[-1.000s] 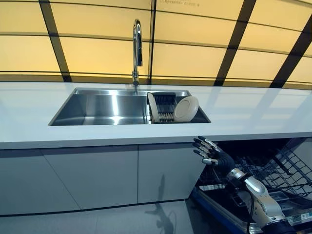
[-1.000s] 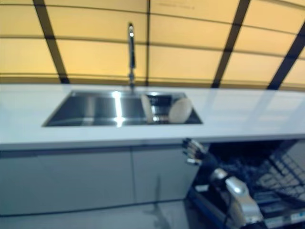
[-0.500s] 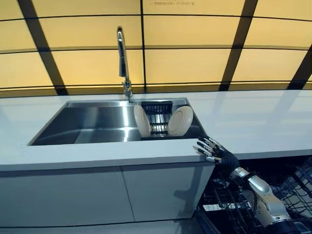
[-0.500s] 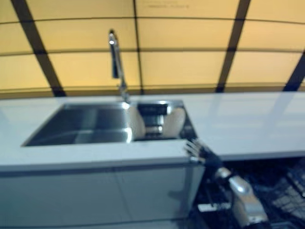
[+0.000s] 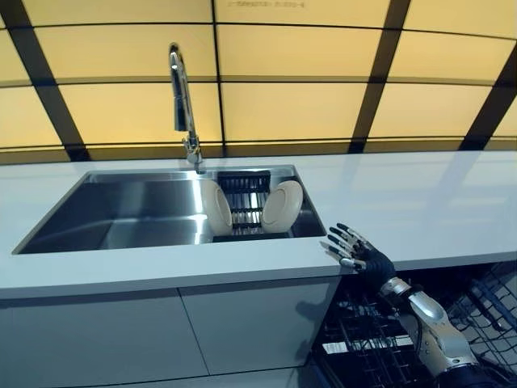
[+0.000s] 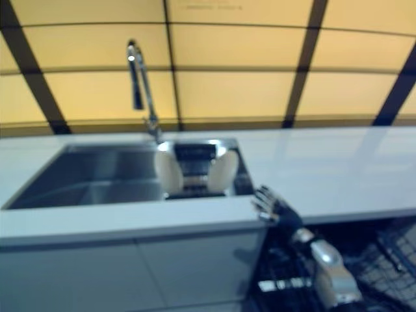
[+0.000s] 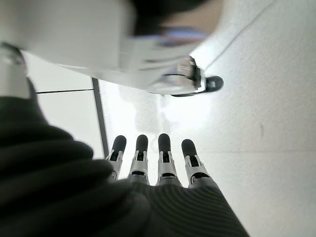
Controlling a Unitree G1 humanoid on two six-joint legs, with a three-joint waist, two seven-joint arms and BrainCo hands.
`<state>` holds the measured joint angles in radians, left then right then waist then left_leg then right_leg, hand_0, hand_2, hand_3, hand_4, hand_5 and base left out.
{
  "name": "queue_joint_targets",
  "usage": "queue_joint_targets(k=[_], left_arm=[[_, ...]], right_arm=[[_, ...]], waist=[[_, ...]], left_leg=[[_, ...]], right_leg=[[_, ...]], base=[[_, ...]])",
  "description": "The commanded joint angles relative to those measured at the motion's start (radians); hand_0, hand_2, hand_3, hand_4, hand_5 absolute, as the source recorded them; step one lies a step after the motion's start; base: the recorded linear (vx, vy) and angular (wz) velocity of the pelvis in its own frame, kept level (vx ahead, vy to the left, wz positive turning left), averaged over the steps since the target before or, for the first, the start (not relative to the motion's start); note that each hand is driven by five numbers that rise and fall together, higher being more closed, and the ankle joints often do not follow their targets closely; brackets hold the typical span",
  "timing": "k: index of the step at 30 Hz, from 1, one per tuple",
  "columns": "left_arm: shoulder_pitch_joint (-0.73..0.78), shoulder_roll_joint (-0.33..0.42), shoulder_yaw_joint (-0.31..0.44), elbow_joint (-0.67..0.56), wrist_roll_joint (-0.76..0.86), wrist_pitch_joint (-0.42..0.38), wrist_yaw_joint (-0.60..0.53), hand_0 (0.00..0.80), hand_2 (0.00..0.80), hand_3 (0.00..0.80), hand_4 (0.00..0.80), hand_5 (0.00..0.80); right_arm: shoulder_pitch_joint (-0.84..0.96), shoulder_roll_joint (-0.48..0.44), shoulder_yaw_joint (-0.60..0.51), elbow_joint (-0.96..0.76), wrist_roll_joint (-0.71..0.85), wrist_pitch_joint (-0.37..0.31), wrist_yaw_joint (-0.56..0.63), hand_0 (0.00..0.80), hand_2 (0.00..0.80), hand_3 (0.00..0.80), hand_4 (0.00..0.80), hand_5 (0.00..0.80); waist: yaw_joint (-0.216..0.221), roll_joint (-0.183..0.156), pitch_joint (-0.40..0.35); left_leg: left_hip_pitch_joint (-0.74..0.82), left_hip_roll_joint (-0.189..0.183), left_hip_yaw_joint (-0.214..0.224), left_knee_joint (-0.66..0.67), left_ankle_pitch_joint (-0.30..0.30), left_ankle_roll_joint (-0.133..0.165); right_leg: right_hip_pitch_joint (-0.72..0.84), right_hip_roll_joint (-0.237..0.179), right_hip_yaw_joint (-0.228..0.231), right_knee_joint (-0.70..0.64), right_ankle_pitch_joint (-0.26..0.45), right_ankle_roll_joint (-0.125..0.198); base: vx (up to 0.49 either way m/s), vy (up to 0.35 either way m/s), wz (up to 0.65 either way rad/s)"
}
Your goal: Take plates into dishwasher
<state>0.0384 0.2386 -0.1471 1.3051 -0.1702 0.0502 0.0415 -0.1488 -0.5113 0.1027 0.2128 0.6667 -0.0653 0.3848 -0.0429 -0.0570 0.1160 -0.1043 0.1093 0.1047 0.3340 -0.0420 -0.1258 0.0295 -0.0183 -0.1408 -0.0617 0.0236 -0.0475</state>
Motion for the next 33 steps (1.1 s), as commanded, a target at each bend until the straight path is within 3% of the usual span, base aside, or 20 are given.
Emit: queue_joint_targets(k=[1,4,7,19,24,27,30,32,33], left_arm=[[-0.014,0.003,-0.043,-0.018,-0.004,0.012,0.01,0.0,0.0,0.0,0.0,0.0],[-0.047,0.007,-0.064,-0.026,-0.044,0.037,0.015,0.0,0.0,0.0,0.0,0.0],[-0.041,0.001,-0.07,-0.026,-0.05,0.038,0.028,0.0,0.0,0.0,0.0,0.0],[-0.031,-0.004,-0.078,-0.01,-0.035,0.031,0.019,0.0,0.0,0.0,0.0,0.0],[-0.043,0.002,-0.081,-0.017,-0.025,0.032,0.017,0.0,0.0,0.0,0.0,0.0],[-0.052,0.022,-0.096,-0.029,-0.007,0.055,0.005,0.0,0.0,0.0,0.0,0.0],[-0.043,0.042,-0.115,-0.043,0.02,0.061,-0.019,0.0,0.0,0.0,0.0,0.0],[-0.028,0.061,-0.113,-0.051,0.035,0.056,-0.029,0.0,0.0,0.0,0.0,0.0],[-0.027,0.073,-0.113,-0.053,0.026,0.055,-0.034,0.0,0.0,0.0,0.0,0.0]], right_arm=[[-0.066,-0.06,-0.035,-0.084,0.031,-0.039,-0.047,0.0,0.0,0.0,0.0,0.0],[-0.048,-0.088,-0.071,-0.1,0.028,-0.027,-0.034,0.0,0.0,0.0,0.0,0.0],[-0.052,-0.092,-0.09,-0.096,0.028,-0.036,-0.047,0.0,0.0,0.0,0.0,0.0],[-0.191,-0.114,-0.068,-0.054,-0.015,0.022,-0.139,0.0,0.0,0.0,0.0,0.0],[-0.272,-0.135,-0.062,0.019,-0.029,0.038,-0.179,0.0,0.0,0.0,0.0,0.0],[-0.31,-0.15,-0.057,0.061,-0.054,0.053,-0.218,0.0,0.0,0.0,0.0,0.0],[-0.294,-0.168,-0.061,0.08,-0.074,0.039,-0.234,0.0,0.0,0.0,0.0,0.0],[-0.299,-0.193,-0.067,0.088,-0.058,0.042,-0.247,0.0,0.0,0.0,0.0,0.0],[-0.323,-0.213,-0.068,0.1,-0.039,0.051,-0.265,0.0,0.0,0.0,0.0,0.0]], waist=[[0.02,0.002,0.014],[0.002,0.006,-0.028],[0.002,0.008,-0.055],[0.032,-0.011,-0.066],[0.056,-0.021,-0.057],[0.063,-0.026,-0.05],[0.054,-0.003,-0.017],[0.048,-0.001,0.001],[0.041,-0.007,0.008]], left_leg=[[0.021,0.019,0.005,-0.226,0.192,0.04],[0.108,-0.019,0.002,-0.365,0.155,0.051],[0.128,-0.038,-0.012,-0.411,0.149,0.056],[0.123,-0.04,0.0,-0.398,0.132,0.07],[0.126,-0.058,-0.008,-0.371,0.107,0.085],[0.111,-0.087,0.001,-0.348,0.096,0.121],[0.144,-0.096,-0.011,-0.371,0.1,0.144],[0.176,-0.092,-0.019,-0.396,0.099,0.138],[0.193,-0.09,-0.024,-0.404,0.094,0.13]], right_leg=[[0.083,-0.069,0.055,0.118,-0.027,0.092],[0.074,-0.088,0.034,0.084,-0.004,0.118],[0.06,-0.087,0.022,0.052,0.011,0.129],[0.067,-0.094,0.016,0.041,0.006,0.125],[0.082,-0.122,0.009,0.059,0.0,0.136],[0.048,-0.15,0.01,0.213,0.007,0.159],[-0.117,-0.19,0.034,0.523,0.158,0.195],[-0.166,-0.182,0.031,0.528,0.175,0.201],[-0.169,-0.171,0.021,0.456,0.159,0.198]], base=[[0.098,0.11,-0.35],[0.106,0.129,-0.09],[0.028,0.027,-0.26],[0.025,0.028,0.13],[0.058,0.107,0.05],[0.051,0.154,0.0],[0.052,0.185,0.02],[0.11,0.026,0.17],[0.13,-0.088,0.16]])
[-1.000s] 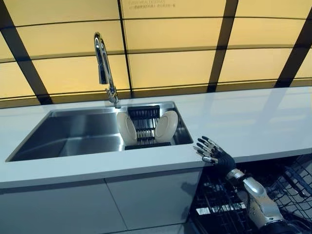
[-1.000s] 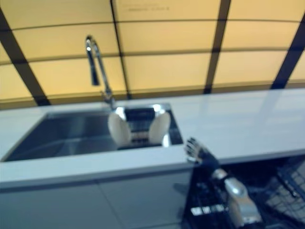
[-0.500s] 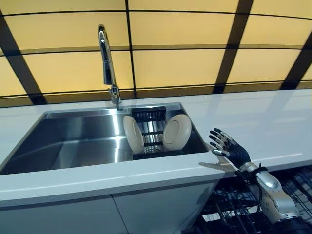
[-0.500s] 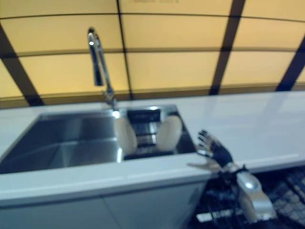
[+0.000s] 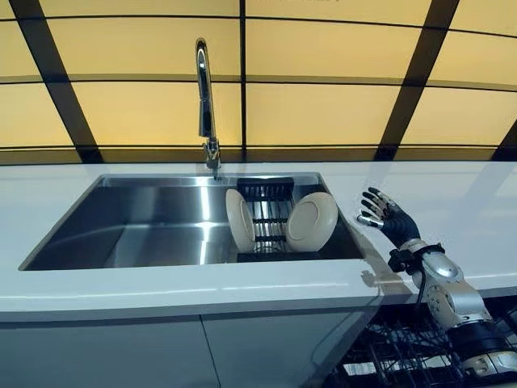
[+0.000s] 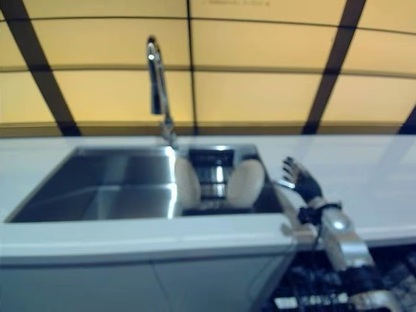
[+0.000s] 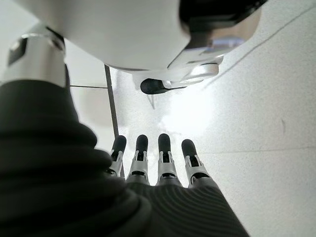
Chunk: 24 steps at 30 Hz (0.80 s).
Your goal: Take plates into dishwasher
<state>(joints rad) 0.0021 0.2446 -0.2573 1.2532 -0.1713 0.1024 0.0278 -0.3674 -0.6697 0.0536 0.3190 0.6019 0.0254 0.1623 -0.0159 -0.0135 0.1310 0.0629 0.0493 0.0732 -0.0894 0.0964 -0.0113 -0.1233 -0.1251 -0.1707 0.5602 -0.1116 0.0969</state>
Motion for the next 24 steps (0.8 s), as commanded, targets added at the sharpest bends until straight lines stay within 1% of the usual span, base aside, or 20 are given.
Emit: queue_joint_targets(k=[1,2,3,4,5,8,13,18,21,24], left_arm=[[0.004,0.074,-0.003,0.0,0.013,0.001,-0.025,0.0,0.0,0.0,0.0,0.0],[-0.011,0.077,-0.004,-0.003,-0.003,0.006,-0.026,0.0,0.0,0.0,0.0,0.0],[-0.023,0.078,0.0,0.0,0.0,0.006,-0.025,0.0,0.0,0.0,0.0,0.0],[-0.029,0.074,0.003,-0.006,-0.009,0.016,-0.014,0.0,0.0,0.0,0.0,0.0],[-0.036,0.068,0.004,-0.008,-0.023,0.023,-0.004,0.0,0.0,0.0,0.0,0.0],[-0.03,0.05,-0.006,-0.004,0.011,0.019,-0.019,0.0,0.0,0.0,0.0,0.0],[-0.027,0.036,-0.021,0.008,-0.009,0.019,-0.014,0.0,0.0,0.0,0.0,0.0],[-0.012,0.032,-0.034,0.01,-0.002,0.011,-0.015,0.0,0.0,0.0,0.0,0.0],[-0.008,0.035,-0.039,0.012,-0.002,0.004,-0.025,0.0,0.0,0.0,0.0,0.0],[-0.001,0.035,-0.041,0.013,0.003,0.0,-0.029,0.0,0.0,0.0,0.0,0.0]], right_arm=[[-0.128,-0.07,-0.02,0.011,0.038,-0.033,-0.05,0.0,0.0,0.0,0.0,0.0],[-0.165,-0.088,-0.021,0.05,0.049,-0.039,-0.049,0.0,0.0,0.0,0.0,0.0],[-0.187,-0.101,-0.02,0.082,0.064,-0.046,-0.052,0.0,0.0,0.0,0.0,0.0],[-0.206,-0.107,-0.015,0.104,0.081,-0.044,-0.06,0.0,0.0,0.0,0.0,0.0],[-0.216,-0.108,-0.009,0.113,0.077,-0.038,-0.079,0.0,0.0,0.0,0.0,0.0],[-0.226,-0.121,-0.005,0.132,0.072,-0.019,-0.091,0.0,0.0,0.0,0.0,0.0],[-0.242,-0.137,0.001,0.175,0.072,0.013,-0.089,0.0,0.0,0.0,0.0,0.0],[-0.271,-0.148,0.007,0.205,0.089,0.04,-0.121,0.0,0.0,0.0,0.0,0.0],[-0.291,-0.146,0.008,0.222,0.1,0.037,-0.126,0.0,0.0,0.0,0.0,0.0],[-0.312,-0.16,0.025,0.244,0.049,0.036,-0.128,0.0,0.0,0.0,0.0,0.0]], waist=[[0.01,-0.055,-0.005],[0.01,-0.058,-0.001],[0.012,-0.06,0.001],[0.014,-0.062,0.001],[0.011,-0.065,-0.002],[0.02,-0.074,-0.021],[0.021,-0.081,-0.049],[0.027,-0.08,-0.053],[0.03,-0.079,-0.049],[0.037,-0.078,-0.046]], left_leg=[[0.034,-0.025,0.005,0.018,-0.048,0.007],[0.038,-0.016,0.007,0.017,-0.055,-0.002],[0.036,-0.013,0.008,0.015,-0.062,-0.007],[0.036,-0.01,0.008,0.013,-0.064,-0.011],[0.037,-0.01,0.003,0.01,-0.067,-0.012],[0.04,-0.009,0.012,0.002,-0.07,-0.015],[0.041,-0.015,0.025,0.002,-0.079,-0.021],[0.045,-0.014,0.02,0.002,-0.083,-0.025],[0.044,-0.013,0.017,0.002,-0.084,-0.029],[0.042,-0.01,0.012,0.002,-0.084,-0.031]], right_leg=[[-0.003,-0.058,0.042,-0.237,0.276,0.048],[0.011,-0.048,0.028,-0.332,0.243,0.039],[0.025,-0.042,0.017,-0.394,0.227,0.033],[0.035,-0.036,0.018,-0.435,0.232,0.034],[0.046,-0.023,0.031,-0.479,0.232,0.033],[0.095,-0.021,0.013,-0.556,0.242,0.03],[0.141,-0.014,0.007,-0.619,0.251,0.026],[0.15,-0.019,0.005,-0.622,0.249,0.029],[0.15,-0.022,0.0,-0.625,0.251,0.03],[0.149,-0.026,-0.003,-0.627,0.252,0.033]], base=[[0.108,-0.14,0.16],[0.056,-0.138,0.15],[0.03,-0.13,0.2],[0.041,-0.119,0.24],[0.043,-0.095,0.27],[0.085,-0.064,0.34],[0.09,-0.018,0.0],[0.064,-0.013,-0.05],[0.039,-0.007,0.01],[0.024,-0.007,0.02]])
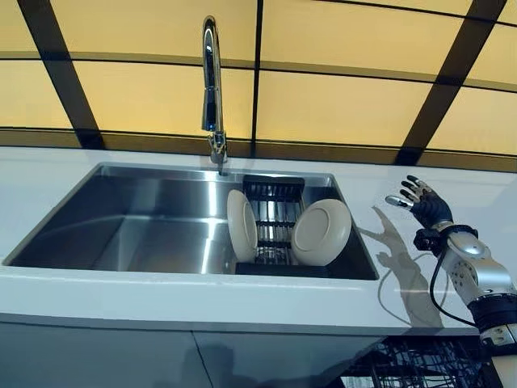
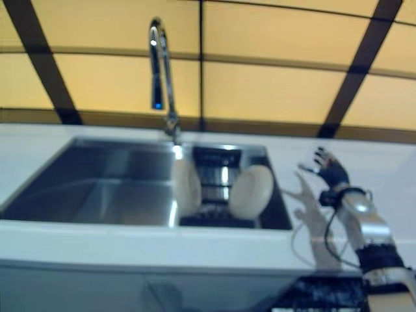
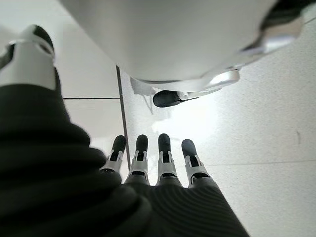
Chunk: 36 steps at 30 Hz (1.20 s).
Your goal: Take plates into dishwasher
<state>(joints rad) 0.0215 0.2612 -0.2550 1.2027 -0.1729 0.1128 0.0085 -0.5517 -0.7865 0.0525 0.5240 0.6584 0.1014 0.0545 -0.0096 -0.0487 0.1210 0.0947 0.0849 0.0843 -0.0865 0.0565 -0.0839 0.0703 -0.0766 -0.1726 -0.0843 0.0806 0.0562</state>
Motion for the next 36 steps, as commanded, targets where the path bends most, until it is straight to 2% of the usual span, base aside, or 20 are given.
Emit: queue_joint_targets(k=[1,15,36], left_arm=[[-0.018,0.019,-0.044,0.064,0.005,-0.012,-0.01,0.0,0.0,0.0,0.0,0.0],[-0.019,0.017,-0.045,0.061,0.015,-0.017,-0.014,0.0,0.0,0.0,0.0,0.0],[-0.016,0.013,-0.043,0.05,0.014,-0.012,-0.011,0.0,0.0,0.0,0.0,0.0]], right_arm=[[-0.131,-0.046,0.03,0.043,-0.009,-0.039,-0.023,0.0,0.0,0.0,0.0,0.0],[-0.158,-0.011,0.093,0.041,-0.056,0.061,-0.003,0.0,0.0,0.0,0.0,0.0],[-0.191,-0.01,0.199,0.023,-0.16,0.178,0.124,0.0,0.0,0.0,0.0,0.0]], waist=[[0.032,-0.043,-0.035],[0.041,-0.038,-0.024],[0.046,-0.043,-0.019]], left_leg=[[0.01,-0.045,0.0,-0.001,-0.044,0.041],[0.001,-0.039,-0.006,-0.001,-0.043,0.033],[0.0,-0.037,-0.004,-0.001,-0.039,0.028]], right_leg=[[-0.045,-0.075,-0.002,0.018,0.059,0.074],[-0.039,-0.081,-0.008,0.013,0.051,0.073],[-0.023,-0.076,-0.001,0.005,0.039,0.066]], base=[[0.0,0.0,0.0],[0.001,-0.001,0.0],[0.002,0.0,0.0]])
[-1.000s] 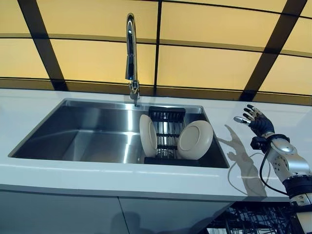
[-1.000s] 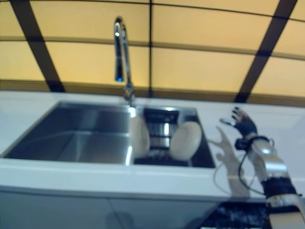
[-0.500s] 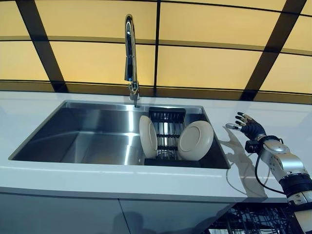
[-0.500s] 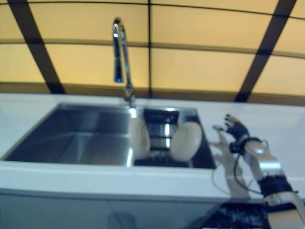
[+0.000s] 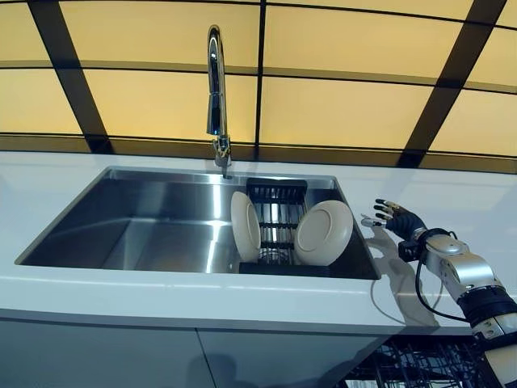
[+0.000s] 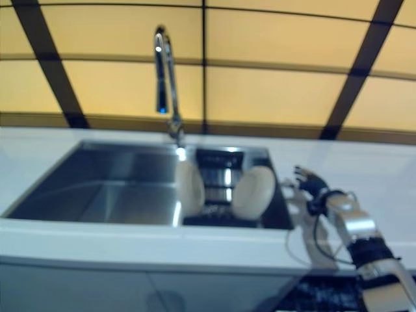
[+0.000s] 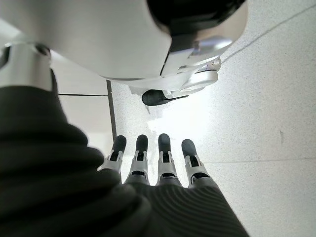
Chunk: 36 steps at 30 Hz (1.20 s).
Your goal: Take plates into dishwasher
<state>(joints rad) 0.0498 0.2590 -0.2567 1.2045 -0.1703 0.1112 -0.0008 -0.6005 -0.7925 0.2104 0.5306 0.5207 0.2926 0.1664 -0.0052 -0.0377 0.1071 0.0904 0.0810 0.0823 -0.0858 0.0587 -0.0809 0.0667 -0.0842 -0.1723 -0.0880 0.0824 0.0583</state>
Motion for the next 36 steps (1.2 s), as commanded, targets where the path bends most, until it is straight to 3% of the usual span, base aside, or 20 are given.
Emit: queue_joint_targets(k=[1,36], left_arm=[[-0.044,0.016,-0.043,0.048,0.01,-0.01,-0.001,0.0,0.0,0.0,0.0,0.0],[-0.045,0.014,-0.052,0.046,-0.007,-0.011,0.002,0.0,0.0,0.0,0.0,0.0]], right_arm=[[-0.142,-0.003,0.041,0.015,-0.021,-0.008,0.015,0.0,0.0,0.0,0.0,0.0],[-0.174,0.029,0.085,0.019,0.005,0.045,0.066,0.0,0.0,0.0,0.0,0.0]], waist=[[0.042,-0.054,-0.005],[0.054,-0.056,-0.013]], left_leg=[[0.004,-0.033,-0.002,-0.001,-0.041,0.025],[0.001,-0.037,-0.001,-0.001,-0.038,0.023]], right_leg=[[-0.019,-0.068,-0.002,0.008,0.037,0.064],[-0.005,-0.066,-0.001,0.001,0.03,0.059]], base=[[0.0,0.0,0.0],[0.0,0.0,0.0]])
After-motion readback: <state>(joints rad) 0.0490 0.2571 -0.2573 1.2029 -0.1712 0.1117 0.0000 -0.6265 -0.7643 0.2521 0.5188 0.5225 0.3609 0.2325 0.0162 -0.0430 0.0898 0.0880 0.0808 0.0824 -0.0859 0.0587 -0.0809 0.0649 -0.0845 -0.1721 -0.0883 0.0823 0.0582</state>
